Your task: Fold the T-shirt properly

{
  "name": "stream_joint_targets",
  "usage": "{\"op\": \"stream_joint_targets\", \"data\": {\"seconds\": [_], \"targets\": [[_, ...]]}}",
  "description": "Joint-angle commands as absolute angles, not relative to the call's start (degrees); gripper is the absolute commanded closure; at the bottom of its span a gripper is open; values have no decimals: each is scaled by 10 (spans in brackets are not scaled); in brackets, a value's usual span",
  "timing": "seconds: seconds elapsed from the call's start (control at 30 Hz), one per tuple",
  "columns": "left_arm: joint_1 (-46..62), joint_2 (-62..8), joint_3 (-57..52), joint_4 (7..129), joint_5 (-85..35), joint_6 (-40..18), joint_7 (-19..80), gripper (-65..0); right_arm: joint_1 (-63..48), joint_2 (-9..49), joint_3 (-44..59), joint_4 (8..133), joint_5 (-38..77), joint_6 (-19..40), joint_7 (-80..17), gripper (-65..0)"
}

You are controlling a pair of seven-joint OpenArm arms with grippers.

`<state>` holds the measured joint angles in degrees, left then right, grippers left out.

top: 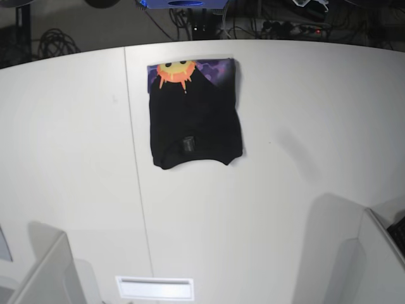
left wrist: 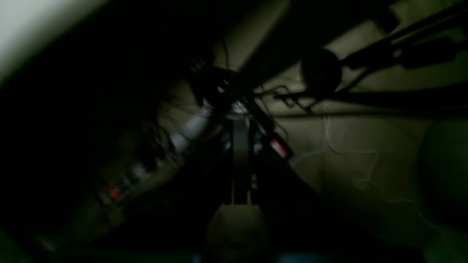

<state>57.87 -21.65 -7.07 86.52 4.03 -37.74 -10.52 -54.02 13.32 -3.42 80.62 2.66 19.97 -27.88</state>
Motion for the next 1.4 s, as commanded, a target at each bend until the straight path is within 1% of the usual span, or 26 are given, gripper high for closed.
{"op": "stream_joint_targets", "data": {"seconds": [0.0, 0.1, 0.23, 0.37, 0.5, 0.6, 0.7, 0.8, 0.9, 1.07, 1.17, 1.37], "targets": [[580, -212, -73, 839, 37, -381, -119, 0, -535, 140, -43, 783, 26, 198, -280, 0], [542, -182, -73, 747, 41, -381, -140, 0, -479, 140, -65, 702, 26, 198, -274, 0], [484, -160, -73, 610, 42, -380, -180, 0, -413, 139, -104, 601, 26, 198, -214, 0], [433, -144, -71, 495, 43, -337, -218, 0, -366, 134, -128, 531, 27, 198, -189, 0], [362, -143, -71, 369, 43, -332, -238, 0, -314, 110, -132, 449, 27, 198, -148, 0], [298, -145, -71, 265, 44, -332, -251, 0, -262, 89, -131, 346, 28, 197, -100, 0], [232, -146, -62, 157, 46, -332, -269, 0, -214, 65, -131, 233, 28, 197, -26, 0], [167, -146, -1, 64, 80, -330, -269, 0, -176, 46, -131, 140, 28, 196, 50, 0], [135, -144, 37, 36, 90, -329, -265, 0, -160, 34, -131, 103, 28, 193, 100, 0], [127, -130, 50, 51, 90, -329, -265, 0, -159, 37, -131, 104, 28, 124, 126, 0], [127, -128, 49, 68, 91, -329, -265, 0, -159, 44, -131, 104, 28, 98, 153, 0], [122, -126, 49, 70, 90, -329, -267, 0, -159, 48, -131, 105, 28, 95, 159, 0]]}}
